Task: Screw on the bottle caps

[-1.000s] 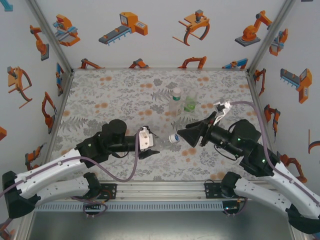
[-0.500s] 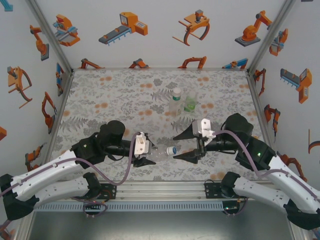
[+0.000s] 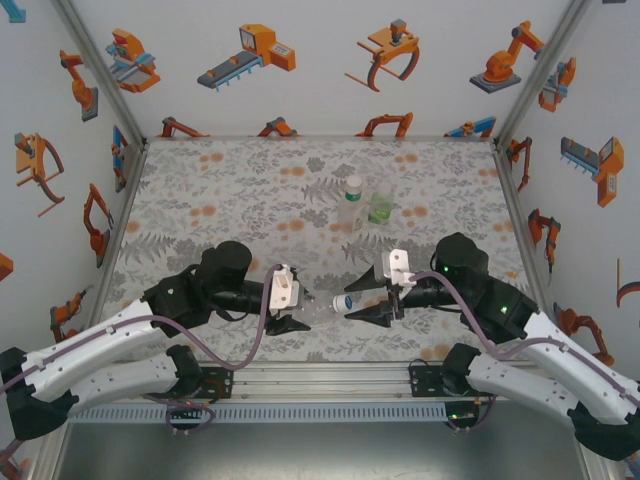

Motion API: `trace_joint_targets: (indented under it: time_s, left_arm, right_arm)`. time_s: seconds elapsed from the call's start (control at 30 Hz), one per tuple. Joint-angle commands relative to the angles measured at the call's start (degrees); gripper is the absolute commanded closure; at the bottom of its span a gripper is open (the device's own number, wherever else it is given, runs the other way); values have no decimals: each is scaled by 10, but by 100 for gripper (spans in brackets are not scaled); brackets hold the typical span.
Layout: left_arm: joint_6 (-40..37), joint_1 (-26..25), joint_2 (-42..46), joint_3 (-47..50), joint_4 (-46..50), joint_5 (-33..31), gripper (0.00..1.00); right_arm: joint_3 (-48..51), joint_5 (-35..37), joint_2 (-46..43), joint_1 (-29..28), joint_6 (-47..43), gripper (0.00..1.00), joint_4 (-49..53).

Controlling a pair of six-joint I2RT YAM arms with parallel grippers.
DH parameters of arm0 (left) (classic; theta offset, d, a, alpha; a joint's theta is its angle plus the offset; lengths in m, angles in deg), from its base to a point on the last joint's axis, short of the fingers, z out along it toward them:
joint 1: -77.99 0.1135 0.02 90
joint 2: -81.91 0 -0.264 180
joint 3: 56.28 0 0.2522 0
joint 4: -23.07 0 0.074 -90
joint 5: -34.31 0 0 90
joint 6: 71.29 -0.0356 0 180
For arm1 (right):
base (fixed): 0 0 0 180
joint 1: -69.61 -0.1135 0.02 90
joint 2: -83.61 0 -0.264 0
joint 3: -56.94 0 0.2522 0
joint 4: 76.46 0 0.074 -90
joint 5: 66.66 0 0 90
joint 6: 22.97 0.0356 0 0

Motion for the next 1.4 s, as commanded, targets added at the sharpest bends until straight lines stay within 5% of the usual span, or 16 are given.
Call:
trace_joint_targets:
  time_s: [0.0,0.17,0.33,0.5,0.6,0.77,0.97,1.37]
  left_arm:
    - [5,-1,1,-16,-8,7,100]
    - [4,-1,-3,-17,-9,6,100]
    - [3,-1,-7,-15,-11,-6,100]
    - [5,-1,-15,-11,-24,-45,100]
    - [4,-1,-22,-9,-42,-68,100]
    - [-2,-1,-36,-6,-70,-101,100]
    - [-7,-1,-47,-3,-95,-127,100]
    - [4,-1,-47,7,-119,-120,100]
  right_arm:
    - [4,0,0,-1,-7,56,-26]
    - [11,-5,0,-1,-3,58,-29]
    - [13,6,-3,-1,31,72,-35]
    - [15,72,-3,-1,176,83,-62]
    - [17,144,0,0,315,100,-79]
    - [-12,303,27,0,562,100,14]
    - [-19,376,58,-1,811,100,104]
    - [-27,395,84,0,839,100,81]
